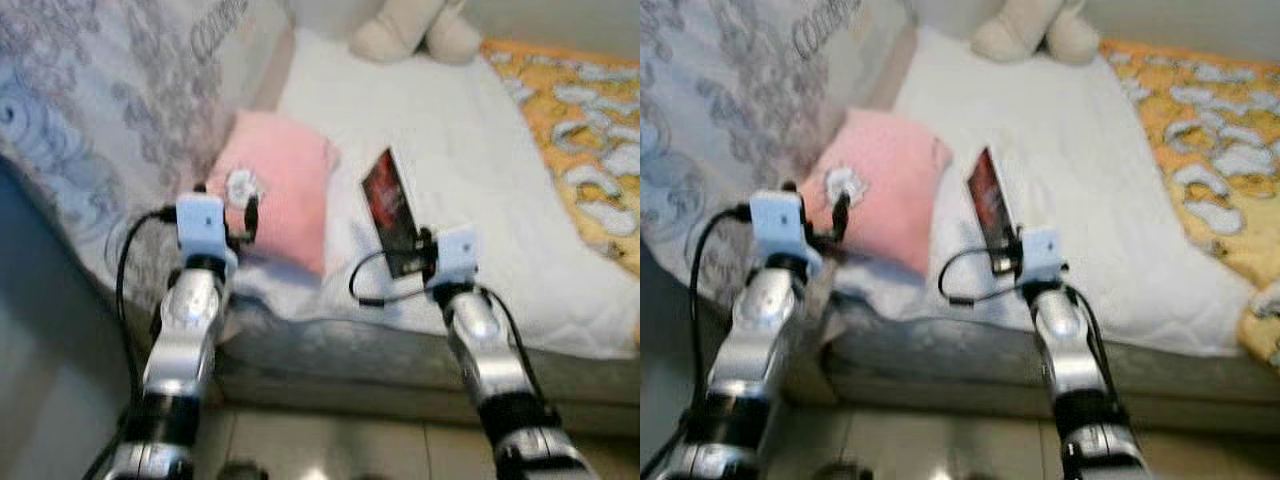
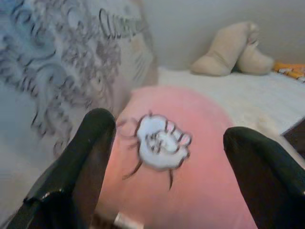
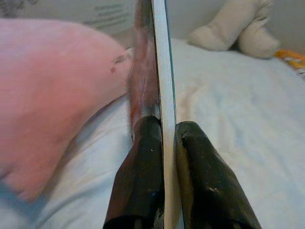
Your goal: Clean up the room
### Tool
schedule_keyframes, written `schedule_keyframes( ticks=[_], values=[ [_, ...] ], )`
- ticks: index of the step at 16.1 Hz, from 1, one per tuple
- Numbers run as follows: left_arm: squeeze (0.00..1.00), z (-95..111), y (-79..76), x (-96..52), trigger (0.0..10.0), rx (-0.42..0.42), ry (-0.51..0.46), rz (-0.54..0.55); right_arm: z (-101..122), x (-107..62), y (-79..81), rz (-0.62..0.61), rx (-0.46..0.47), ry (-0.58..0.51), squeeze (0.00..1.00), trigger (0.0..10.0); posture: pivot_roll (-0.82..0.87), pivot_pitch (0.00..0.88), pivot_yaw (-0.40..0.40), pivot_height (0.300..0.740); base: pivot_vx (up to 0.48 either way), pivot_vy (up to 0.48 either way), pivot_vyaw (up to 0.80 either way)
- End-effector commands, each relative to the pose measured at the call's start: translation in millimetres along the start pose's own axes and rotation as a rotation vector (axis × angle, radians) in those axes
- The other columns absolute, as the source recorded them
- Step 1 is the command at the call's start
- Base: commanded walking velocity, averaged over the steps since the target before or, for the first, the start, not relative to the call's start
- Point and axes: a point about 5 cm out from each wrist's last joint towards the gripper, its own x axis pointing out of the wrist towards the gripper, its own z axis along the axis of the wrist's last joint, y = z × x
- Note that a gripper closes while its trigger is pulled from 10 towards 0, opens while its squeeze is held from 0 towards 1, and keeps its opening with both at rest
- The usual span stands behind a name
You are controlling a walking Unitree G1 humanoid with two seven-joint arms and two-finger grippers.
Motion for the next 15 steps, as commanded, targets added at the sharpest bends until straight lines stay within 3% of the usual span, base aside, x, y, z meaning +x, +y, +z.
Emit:
schedule_keyframes(
  ticks=[1,11,15],
  values=[
    [0.0,7,-2.8,1.2,10.0,-0.014,-0.027,-0.017,12,3.4,-2.0,-0.002,-0.007,-0.054,0.0,0.0,0.04,0.0,-0.053,0.736,0.0,0.0,0.0],
    [0.0,13,-2.6,1.4,10.0,-0.025,-0.039,-0.032,13,2.6,-2.1,-0.013,0.0,-0.06,0.0,0.0,0.04,0.0,-0.048,0.736,0.48,0.0,0.0],
    [0.0,19,0.8,2.1,10.0,-0.03,-0.052,-0.02,31,12.9,-3.7,-0.017,0.045,-0.108,0.0,0.0,0.05,0.0,-0.043,0.736,0.0,0.0,0.0]
  ],
)
